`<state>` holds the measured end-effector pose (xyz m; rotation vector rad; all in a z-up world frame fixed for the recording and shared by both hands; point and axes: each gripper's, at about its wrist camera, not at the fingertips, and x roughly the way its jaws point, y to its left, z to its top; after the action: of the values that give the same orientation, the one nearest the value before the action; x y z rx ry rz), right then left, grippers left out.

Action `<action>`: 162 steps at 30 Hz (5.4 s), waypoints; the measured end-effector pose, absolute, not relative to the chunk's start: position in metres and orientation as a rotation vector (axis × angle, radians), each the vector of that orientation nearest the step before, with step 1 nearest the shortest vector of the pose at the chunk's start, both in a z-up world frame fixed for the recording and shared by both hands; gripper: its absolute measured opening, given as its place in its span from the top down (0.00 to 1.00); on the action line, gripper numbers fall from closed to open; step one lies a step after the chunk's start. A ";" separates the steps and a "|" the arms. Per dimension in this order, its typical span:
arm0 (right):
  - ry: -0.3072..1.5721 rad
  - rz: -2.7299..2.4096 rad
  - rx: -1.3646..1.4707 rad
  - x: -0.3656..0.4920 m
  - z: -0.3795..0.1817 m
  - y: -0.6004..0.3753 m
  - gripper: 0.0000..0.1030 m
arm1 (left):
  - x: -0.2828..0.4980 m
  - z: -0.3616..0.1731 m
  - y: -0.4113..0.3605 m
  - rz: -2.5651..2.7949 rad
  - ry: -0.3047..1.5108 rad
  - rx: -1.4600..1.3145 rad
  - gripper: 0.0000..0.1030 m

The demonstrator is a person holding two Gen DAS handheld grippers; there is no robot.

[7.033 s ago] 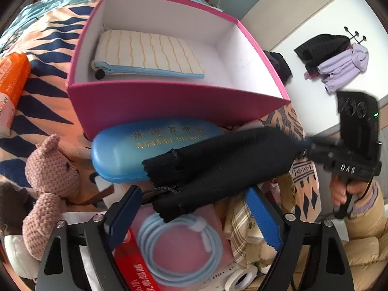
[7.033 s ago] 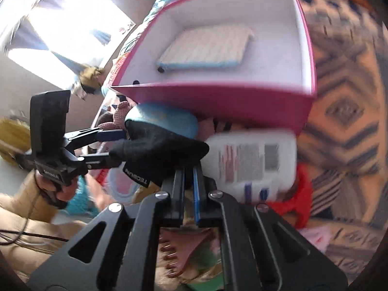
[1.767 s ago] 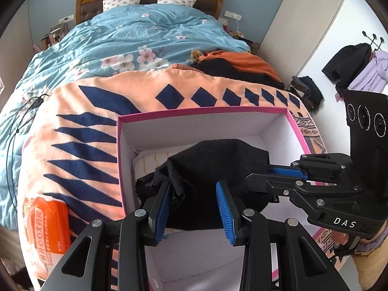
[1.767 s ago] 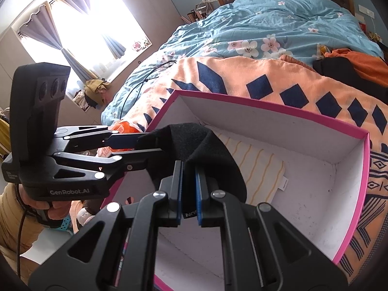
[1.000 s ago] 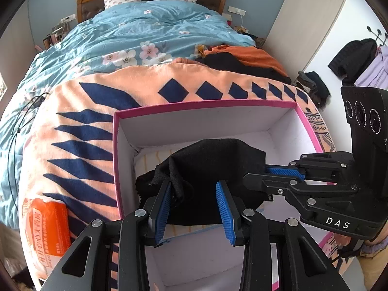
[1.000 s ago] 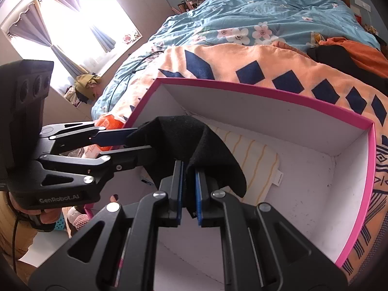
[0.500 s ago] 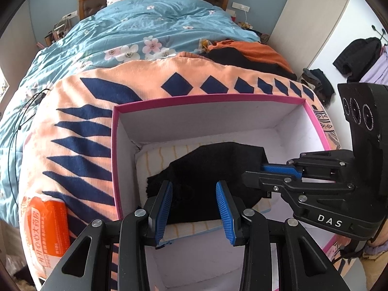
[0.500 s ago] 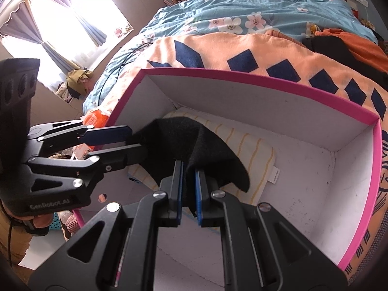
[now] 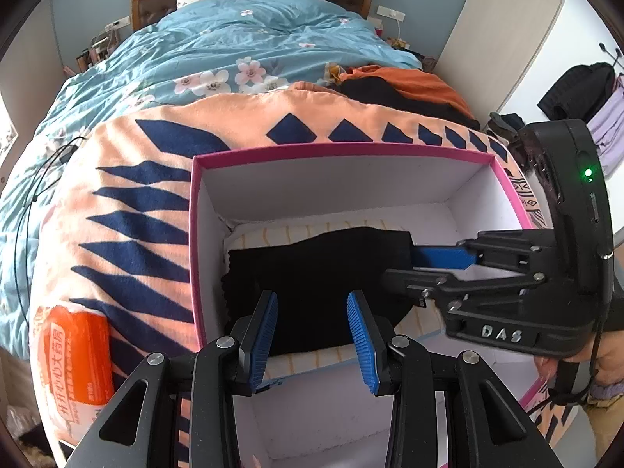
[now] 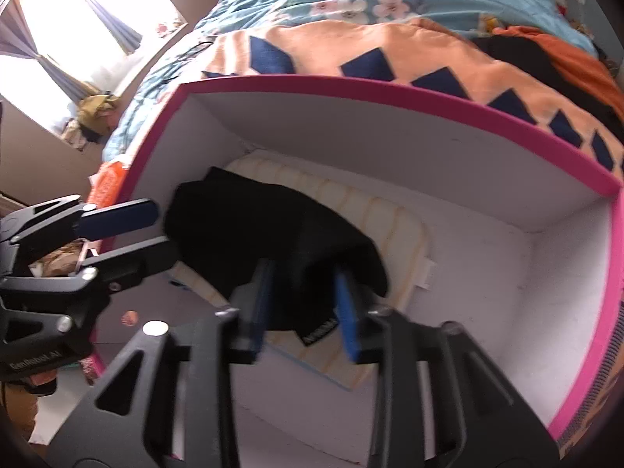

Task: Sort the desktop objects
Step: 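Lower the black pouch onto the striped pad and open the right gripper, then withdraw the right gripper from the box toward the clutter, then grasp the blue glasses case with the right gripper, then lift the blue glasses case with the right gripper over the pink box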

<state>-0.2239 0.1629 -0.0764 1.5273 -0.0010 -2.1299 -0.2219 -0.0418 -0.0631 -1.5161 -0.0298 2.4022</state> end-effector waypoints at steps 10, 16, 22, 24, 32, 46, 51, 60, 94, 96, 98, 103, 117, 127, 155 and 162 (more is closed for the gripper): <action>-0.040 -2.199 1.537 -0.220 -0.067 0.181 0.64 | -0.204 -0.058 -0.048 2.432 -0.059 -1.472 0.63; -0.076 -2.224 1.444 -0.199 -0.043 0.191 0.64 | -0.181 -0.039 -0.057 2.455 -0.096 -1.385 0.61; -0.095 -2.190 1.273 -0.150 -0.009 0.203 0.63 | -0.138 -0.015 -0.076 2.460 -0.153 -1.266 0.50; -0.084 -2.179 1.226 -0.129 -0.003 0.208 0.63 | -0.124 -0.010 -0.083 2.476 -0.162 -1.236 0.44; -0.182 -2.073 1.152 -0.054 -0.001 0.218 0.52 | -0.077 -0.023 -0.097 2.463 -0.193 -1.286 0.35; -0.298 -2.019 1.493 -0.044 -0.088 0.193 0.50 | -0.059 -0.102 -0.088 2.318 -0.314 -1.563 0.35; -0.322 -2.014 1.521 -0.048 -0.095 0.188 0.50 | -0.060 -0.109 -0.088 2.298 -0.343 -1.598 0.35; -0.360 -2.016 1.567 -0.055 -0.108 0.186 0.44 | -0.069 -0.118 -0.088 2.230 -0.376 -1.634 0.35; -0.394 -2.010 1.572 -0.043 -0.110 0.185 0.40 | -0.070 -0.112 -0.071 2.259 -0.327 -1.686 0.33; -0.369 -2.026 1.565 -0.042 -0.109 0.184 0.40 | -0.068 -0.113 -0.070 2.258 -0.312 -1.690 0.33; -0.370 -2.022 1.568 -0.043 -0.110 0.184 0.40 | -0.068 -0.114 -0.070 2.252 -0.304 -1.695 0.33; -0.331 -2.020 1.574 -0.046 -0.114 0.177 0.40 | -0.064 -0.116 -0.069 2.249 -0.268 -1.708 0.33; -0.350 -2.020 1.576 -0.040 -0.114 0.177 0.37 | -0.058 -0.111 -0.060 2.245 -0.234 -1.724 0.32; -0.300 -2.093 1.507 -0.029 -0.088 0.185 0.37 | -0.051 -0.092 -0.058 2.264 -0.253 -1.680 0.32; -0.228 -2.190 1.340 -0.008 -0.023 0.196 0.38 | -0.041 -0.030 -0.056 2.340 -0.278 -1.510 0.32; -0.223 -2.204 1.317 -0.006 -0.016 0.196 0.38 | -0.040 -0.024 -0.055 2.358 -0.277 -1.485 0.32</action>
<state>-0.0064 0.1964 -0.0163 1.3169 -0.2228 -2.2041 -0.0398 -0.0547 -0.0241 -1.4850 -0.2774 2.3581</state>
